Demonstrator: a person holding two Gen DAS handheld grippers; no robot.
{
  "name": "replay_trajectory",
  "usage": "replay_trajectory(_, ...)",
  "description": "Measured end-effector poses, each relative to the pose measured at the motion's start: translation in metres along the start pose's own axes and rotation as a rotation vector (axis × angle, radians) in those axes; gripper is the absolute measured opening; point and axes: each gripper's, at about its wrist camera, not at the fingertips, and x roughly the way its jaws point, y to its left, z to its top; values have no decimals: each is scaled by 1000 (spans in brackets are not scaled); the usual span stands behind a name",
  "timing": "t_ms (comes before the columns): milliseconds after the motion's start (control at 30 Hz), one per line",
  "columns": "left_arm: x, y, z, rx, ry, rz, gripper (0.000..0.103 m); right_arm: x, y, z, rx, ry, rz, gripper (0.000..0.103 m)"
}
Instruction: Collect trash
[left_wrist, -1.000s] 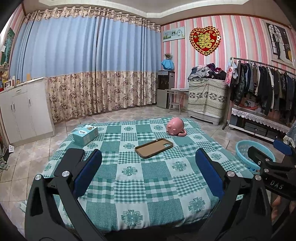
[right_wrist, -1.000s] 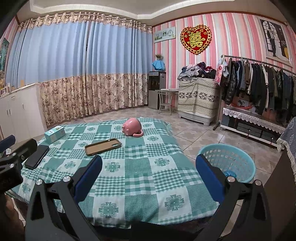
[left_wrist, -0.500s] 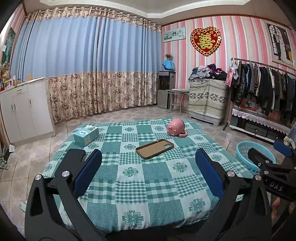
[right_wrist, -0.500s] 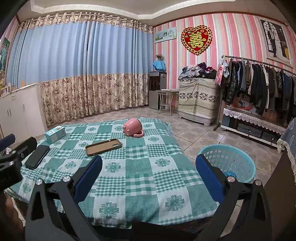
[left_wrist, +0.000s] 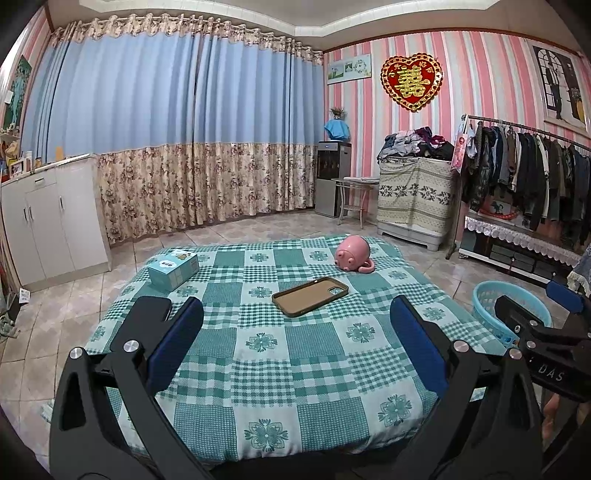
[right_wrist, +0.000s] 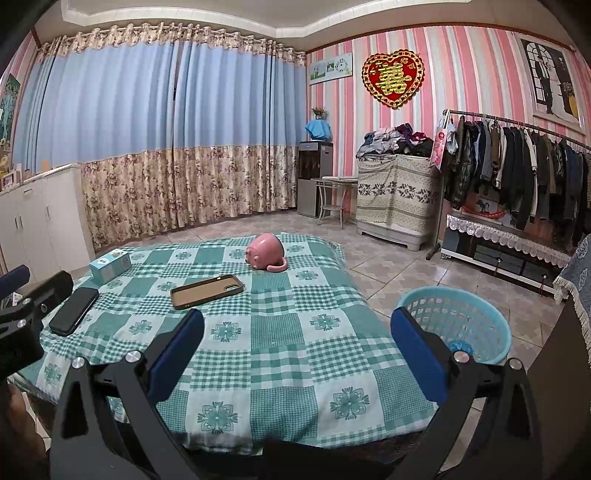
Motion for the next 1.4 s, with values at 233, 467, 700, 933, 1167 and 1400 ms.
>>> replay_trajectory(233,1,1,-1,0,1,-1,98,0,0,0,0,0,1,99)
replay_trajectory(467,1,1,-1,1,-9,4,98,1,-1,-2,-1,-3,1,99)
replay_trajectory(700,1,2,-1,-1,-7,2,98,1,-1,-3,2,-5,-1,99)
replay_trajectory(933,1,2,-1,1,-8,2,98,2,-1,-4,3,-3,0,99)
replay_trajectory(1167,1,3,-2,-2,4,-8,98,0,-3,-4,5,-2,-8,99)
replay_trajectory(1400,1,1,-2,0,3,-9,98,-1,-3,-4,4,-1,-7,99)
